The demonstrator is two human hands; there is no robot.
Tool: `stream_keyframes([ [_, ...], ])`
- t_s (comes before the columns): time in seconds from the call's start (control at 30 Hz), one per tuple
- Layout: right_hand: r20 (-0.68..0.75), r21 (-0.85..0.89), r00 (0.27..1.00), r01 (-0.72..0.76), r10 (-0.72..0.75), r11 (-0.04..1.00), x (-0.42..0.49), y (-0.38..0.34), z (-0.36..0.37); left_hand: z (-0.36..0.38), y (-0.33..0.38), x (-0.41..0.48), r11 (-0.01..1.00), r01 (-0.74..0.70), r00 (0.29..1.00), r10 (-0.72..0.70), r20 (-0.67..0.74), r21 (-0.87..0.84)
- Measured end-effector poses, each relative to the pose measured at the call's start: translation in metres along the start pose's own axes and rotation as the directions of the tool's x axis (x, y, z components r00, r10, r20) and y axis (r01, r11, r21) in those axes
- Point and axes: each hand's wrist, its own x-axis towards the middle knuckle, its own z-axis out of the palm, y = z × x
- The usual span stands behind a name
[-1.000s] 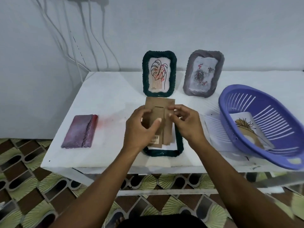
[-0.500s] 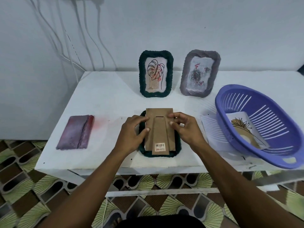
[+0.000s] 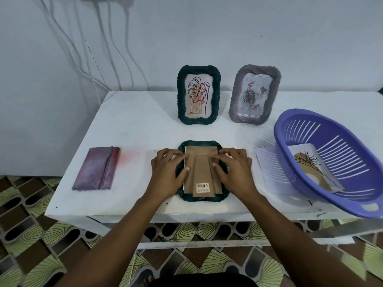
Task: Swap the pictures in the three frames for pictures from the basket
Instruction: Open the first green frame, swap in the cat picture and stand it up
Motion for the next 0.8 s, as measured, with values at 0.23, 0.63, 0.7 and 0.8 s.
stream_keyframes([
  [0.23, 0.013, -0.006, 1.000, -0.015, 0.015, 1.000, 0.004, 0.000, 0.002, -0.001, -0.003, 0.004, 0.999, -0.003, 1.000, 0.004, 0.018, -0.055],
  [0.63, 0.114, 0.022, 0.982, -0.152, 0.149, 0.988, 0.051, 0.015, -0.002, -0.004, -0.018, 0.055, 0.999, 0.023, 0.990, -0.018, 0.141, -0.033],
  [0.7, 0.116, 0.048, 0.983, -0.151, 0.144, 0.987, 0.051, 0.018, -0.001, -0.004, -0.019, 0.058, 0.998, 0.033, 0.988, -0.024, 0.154, -0.057],
  [0.8, 0.108, 0.074, 0.986, -0.136, 0.128, 0.988, 0.051, 0.019, -0.001, -0.005, -0.020, 0.059, 0.996, 0.027, 0.987, -0.014, 0.157, -0.084],
])
